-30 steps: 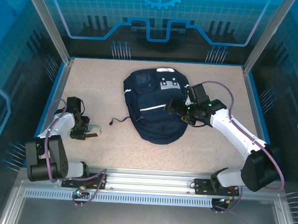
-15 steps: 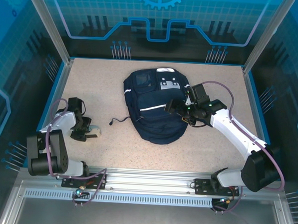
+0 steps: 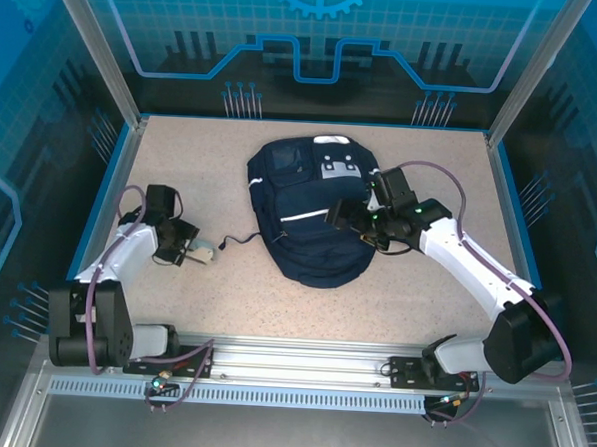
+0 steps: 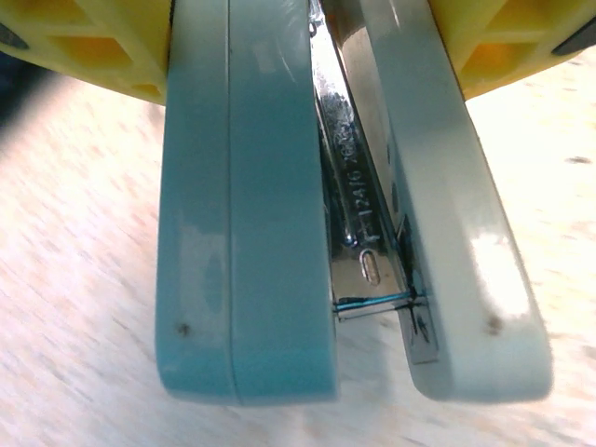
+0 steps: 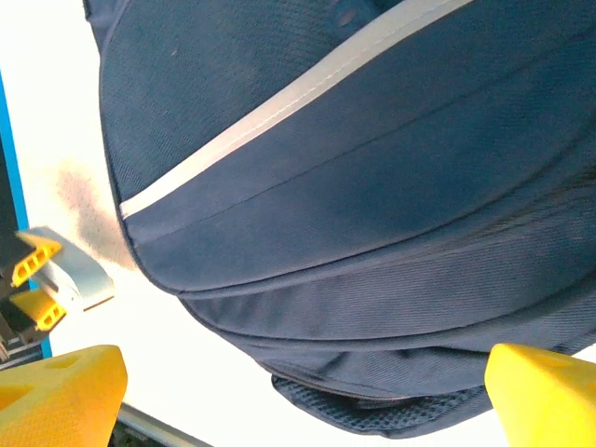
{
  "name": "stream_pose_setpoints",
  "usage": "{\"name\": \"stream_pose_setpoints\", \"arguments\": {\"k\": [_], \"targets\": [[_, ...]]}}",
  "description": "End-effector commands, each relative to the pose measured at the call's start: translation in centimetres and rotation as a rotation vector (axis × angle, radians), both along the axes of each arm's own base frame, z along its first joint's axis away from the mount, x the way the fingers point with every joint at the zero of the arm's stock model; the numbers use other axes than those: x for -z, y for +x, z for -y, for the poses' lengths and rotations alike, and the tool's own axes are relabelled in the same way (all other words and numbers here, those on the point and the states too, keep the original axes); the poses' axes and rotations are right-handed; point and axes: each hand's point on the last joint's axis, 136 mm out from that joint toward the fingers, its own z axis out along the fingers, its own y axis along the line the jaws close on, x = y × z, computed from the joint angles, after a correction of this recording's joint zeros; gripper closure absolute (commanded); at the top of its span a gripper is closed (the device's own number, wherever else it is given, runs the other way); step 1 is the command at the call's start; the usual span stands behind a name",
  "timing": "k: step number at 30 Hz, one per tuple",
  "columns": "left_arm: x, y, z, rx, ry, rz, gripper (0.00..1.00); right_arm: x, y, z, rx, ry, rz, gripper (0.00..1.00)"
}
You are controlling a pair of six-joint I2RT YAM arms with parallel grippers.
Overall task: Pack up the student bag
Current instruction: Pick up the loose stationery from the middle-left of the table, then pass the loose stationery.
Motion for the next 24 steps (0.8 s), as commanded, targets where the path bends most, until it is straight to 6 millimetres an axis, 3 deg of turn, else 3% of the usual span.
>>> {"name": "stream_pose_setpoints", "arguments": {"k": [1,7,11,17,24], "targets": [[-4.3,2.8,4.3,0.209,-0.076,0.181,0.60,-1.6,-0.3,-3.0,-0.131,0.040,0.032,0.00],[-9.3,4.2,12.1,0.488,-0.133,0.320,0.62,-2.9,-2.9,-10.6,-0.462,0.123,0.041,0.06],[-11.4,4.8,16.0,0.593,-0.184,0.378,0.64,-3.0,-4.3,-13.6,-0.554,0.163,0.038,0.12],[-12.6,5.4,19.3,0.674,-0.238,0.402,0.66,-2.9,-4.5,-14.6,-0.546,0.225,0.026,0.21],[-13.2,5.3,21.4,0.720,-0.294,0.417,0.68,-2.4,-3.8,-15.0,-0.500,0.253,0.009,0.33]]}}
